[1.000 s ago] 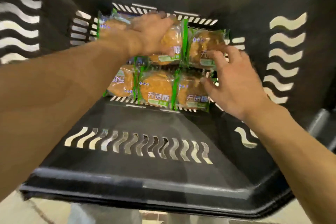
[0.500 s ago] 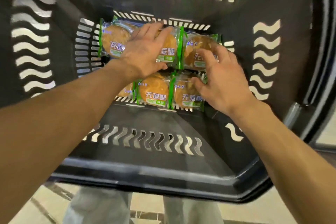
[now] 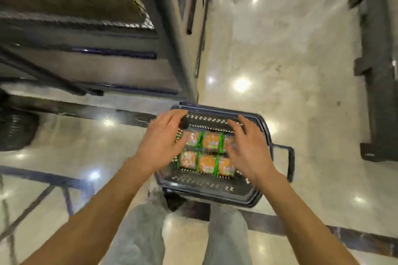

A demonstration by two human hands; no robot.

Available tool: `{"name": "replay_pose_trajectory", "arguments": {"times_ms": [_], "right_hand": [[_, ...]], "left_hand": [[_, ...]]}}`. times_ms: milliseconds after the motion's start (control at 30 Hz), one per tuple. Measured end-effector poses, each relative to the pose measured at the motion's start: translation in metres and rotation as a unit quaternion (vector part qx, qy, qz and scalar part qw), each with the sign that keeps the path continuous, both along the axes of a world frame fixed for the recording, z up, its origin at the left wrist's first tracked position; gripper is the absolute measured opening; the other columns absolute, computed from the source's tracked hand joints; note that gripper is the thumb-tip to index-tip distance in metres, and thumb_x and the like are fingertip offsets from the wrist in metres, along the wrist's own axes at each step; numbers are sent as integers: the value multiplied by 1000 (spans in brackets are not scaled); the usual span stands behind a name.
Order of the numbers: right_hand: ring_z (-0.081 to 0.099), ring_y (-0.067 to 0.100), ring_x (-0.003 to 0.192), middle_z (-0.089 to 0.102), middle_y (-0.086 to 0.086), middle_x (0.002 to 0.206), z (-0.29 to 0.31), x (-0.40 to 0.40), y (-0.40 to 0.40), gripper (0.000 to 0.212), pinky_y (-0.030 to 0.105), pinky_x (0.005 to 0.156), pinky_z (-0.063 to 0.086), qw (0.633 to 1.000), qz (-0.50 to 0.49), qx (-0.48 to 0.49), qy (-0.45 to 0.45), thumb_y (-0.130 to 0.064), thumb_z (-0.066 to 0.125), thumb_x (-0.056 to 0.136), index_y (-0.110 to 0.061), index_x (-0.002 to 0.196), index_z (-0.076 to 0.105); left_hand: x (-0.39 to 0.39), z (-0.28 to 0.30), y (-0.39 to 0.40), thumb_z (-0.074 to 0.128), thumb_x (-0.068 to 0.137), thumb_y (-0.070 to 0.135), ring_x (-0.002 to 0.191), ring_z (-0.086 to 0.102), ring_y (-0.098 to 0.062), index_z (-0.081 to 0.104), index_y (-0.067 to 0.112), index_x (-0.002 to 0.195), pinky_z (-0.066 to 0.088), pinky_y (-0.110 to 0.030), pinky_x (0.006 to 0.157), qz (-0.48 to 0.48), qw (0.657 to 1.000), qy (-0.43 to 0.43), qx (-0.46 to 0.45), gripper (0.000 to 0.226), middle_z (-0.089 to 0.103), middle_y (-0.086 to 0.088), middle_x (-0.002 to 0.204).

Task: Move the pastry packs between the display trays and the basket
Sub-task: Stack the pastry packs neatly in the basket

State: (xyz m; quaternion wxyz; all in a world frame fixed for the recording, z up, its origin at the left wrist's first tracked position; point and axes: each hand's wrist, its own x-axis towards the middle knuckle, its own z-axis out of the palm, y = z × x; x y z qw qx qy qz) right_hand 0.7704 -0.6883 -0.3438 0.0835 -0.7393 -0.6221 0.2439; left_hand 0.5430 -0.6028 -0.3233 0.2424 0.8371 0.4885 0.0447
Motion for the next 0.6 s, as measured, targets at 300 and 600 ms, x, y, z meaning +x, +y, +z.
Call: {"name": "replay_pose_trajectory", "arguments": {"times_ms": [300, 600], "right_hand": [[47, 34, 130, 52, 15, 143, 225, -154, 89, 55, 47, 110, 42, 967, 4, 256, -14, -44, 49, 93, -15, 139, 54], [47, 33, 133, 51, 13, 145, 343, -330, 185, 57, 47, 112, 38, 946, 30, 323, -29, -43, 58, 92, -14, 141, 54]], "left_hand": [[-149, 210, 73, 57, 90, 46, 132, 49, -21, 48, 22, 142, 41, -42, 110, 25, 965, -186, 181, 58, 54, 0, 141], [-342, 314, 151, 57, 95, 45, 129, 49, -24, 50, 13, 143, 43, -42, 106, 65, 952, -161, 252, 58, 56, -6, 137]]}}
